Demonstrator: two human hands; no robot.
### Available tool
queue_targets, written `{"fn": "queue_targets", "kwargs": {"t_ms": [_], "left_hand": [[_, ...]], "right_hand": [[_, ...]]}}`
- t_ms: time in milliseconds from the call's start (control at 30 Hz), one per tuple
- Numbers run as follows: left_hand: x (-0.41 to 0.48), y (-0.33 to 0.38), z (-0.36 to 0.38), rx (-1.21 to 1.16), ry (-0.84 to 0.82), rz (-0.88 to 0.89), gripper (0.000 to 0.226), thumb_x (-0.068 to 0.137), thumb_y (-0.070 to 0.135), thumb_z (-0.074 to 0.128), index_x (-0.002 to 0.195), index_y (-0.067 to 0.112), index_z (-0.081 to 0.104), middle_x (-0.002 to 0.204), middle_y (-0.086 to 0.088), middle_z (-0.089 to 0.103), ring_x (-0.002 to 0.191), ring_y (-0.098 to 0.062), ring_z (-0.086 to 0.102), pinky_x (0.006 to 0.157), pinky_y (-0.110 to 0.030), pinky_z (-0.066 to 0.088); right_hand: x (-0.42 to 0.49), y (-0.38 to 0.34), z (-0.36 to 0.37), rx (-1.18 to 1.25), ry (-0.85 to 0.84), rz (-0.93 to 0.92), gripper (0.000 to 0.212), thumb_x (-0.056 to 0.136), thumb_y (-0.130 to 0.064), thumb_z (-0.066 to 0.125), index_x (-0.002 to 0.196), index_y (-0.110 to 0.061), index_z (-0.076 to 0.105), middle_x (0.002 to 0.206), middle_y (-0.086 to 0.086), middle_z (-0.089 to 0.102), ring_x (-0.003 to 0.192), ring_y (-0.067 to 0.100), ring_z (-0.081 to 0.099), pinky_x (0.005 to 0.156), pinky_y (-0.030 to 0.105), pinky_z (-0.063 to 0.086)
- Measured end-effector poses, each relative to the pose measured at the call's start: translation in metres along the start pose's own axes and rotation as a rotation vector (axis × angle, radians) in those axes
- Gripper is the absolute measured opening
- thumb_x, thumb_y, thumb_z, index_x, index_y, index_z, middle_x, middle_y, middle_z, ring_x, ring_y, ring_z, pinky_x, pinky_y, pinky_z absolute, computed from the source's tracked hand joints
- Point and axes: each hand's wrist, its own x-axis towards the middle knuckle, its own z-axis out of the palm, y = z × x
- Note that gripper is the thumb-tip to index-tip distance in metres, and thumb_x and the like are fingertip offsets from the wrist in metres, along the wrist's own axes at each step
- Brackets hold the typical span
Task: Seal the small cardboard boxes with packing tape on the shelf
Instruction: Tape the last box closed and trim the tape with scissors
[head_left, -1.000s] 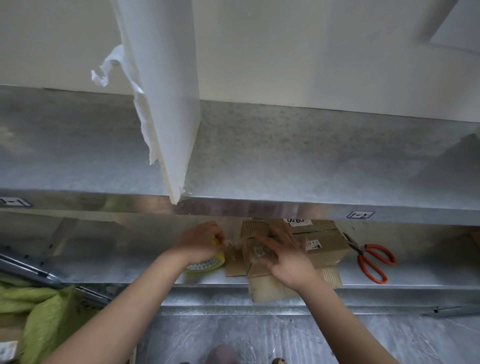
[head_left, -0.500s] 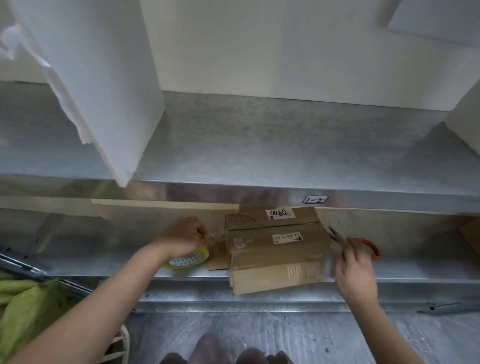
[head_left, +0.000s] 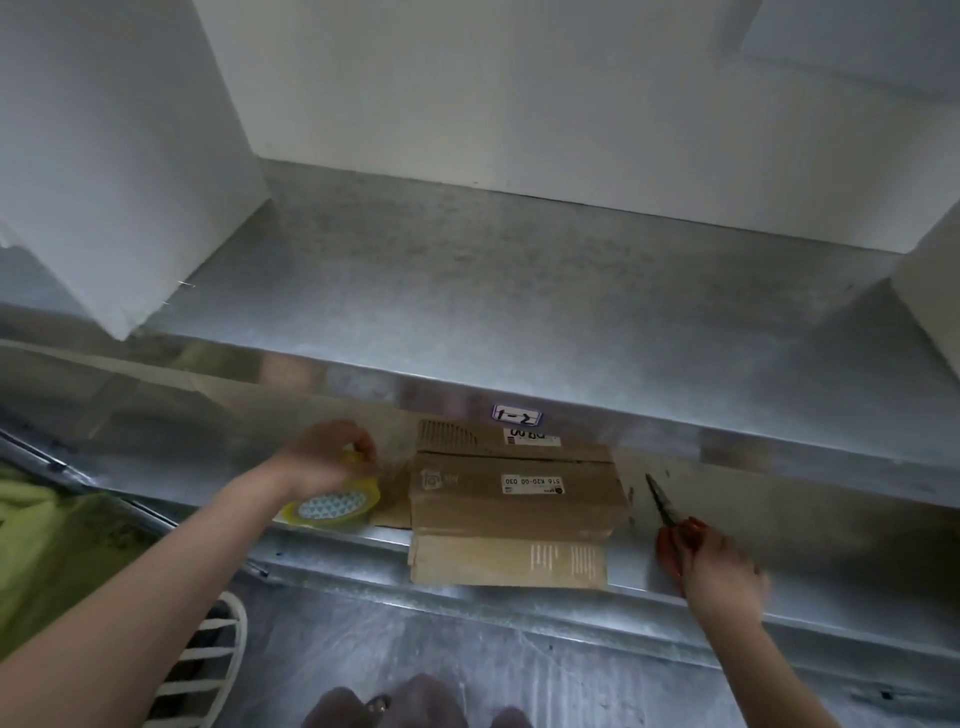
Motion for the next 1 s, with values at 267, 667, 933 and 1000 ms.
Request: {"fn": "queue_targets", "kwargs": {"t_ms": [267, 667, 933, 1000], "left_hand": [[0.000, 0.000, -0.010, -0.034, 0.033, 0.031, 0.009, 0.082, 0.027, 0.073, 0.081, 0.029, 0.064, 0.093, 0.013, 0.060, 0.087, -0.007, 0.055, 0.074, -0.024, 0.038], [0.007, -0.012, -0.018, -0.074, 0.013, 0.154, 0.008, 0.081, 0.035, 0.068, 0.076, 0.034, 0.062, 0.094, 0.013, 0.061, 0.091, -0.011, 0.057, 0.084, -0.033, 0.048], [0.011, -0.021, -0.022, -0.012, -0.044, 0.278, 0.009, 0.081, 0.040, 0.066, 0.077, 0.037, 0.058, 0.091, 0.018, 0.059, 0.087, -0.005, 0.056, 0.074, -0.028, 0.046], [0.011, -0.022, -0.023, -0.003, -0.045, 0.308, 0.011, 0.082, 0.041, 0.066, 0.077, 0.038, 0.057, 0.090, 0.019, 0.058, 0.086, -0.003, 0.054, 0.072, -0.027, 0.043]], "right_hand": [[-0.058, -0.022, -0.023, 0.373, 0.199, 0.063, 0.042, 0.096, -0.046, 0.048, 0.124, -0.015, 0.053, 0.109, 0.011, 0.067, 0.092, 0.038, 0.065, 0.083, 0.044, 0.049], [-0.219, -0.180, -0.028, 0.586, -0.084, -0.142, 0.044, 0.076, -0.074, 0.052, 0.100, -0.038, 0.051, 0.079, -0.016, 0.068, 0.076, 0.008, 0.065, 0.062, 0.027, 0.046], [-0.232, -0.246, -0.022, 1.103, -0.733, -0.013, 0.052, 0.074, -0.070, 0.065, 0.097, -0.024, 0.061, 0.069, -0.010, 0.063, 0.060, 0.004, 0.057, 0.059, 0.018, 0.040], [-0.229, -0.254, -0.023, 1.141, -0.735, -0.013, 0.049, 0.077, -0.068, 0.064, 0.099, -0.024, 0.061, 0.071, -0.007, 0.062, 0.062, 0.008, 0.057, 0.064, 0.023, 0.040]]}}
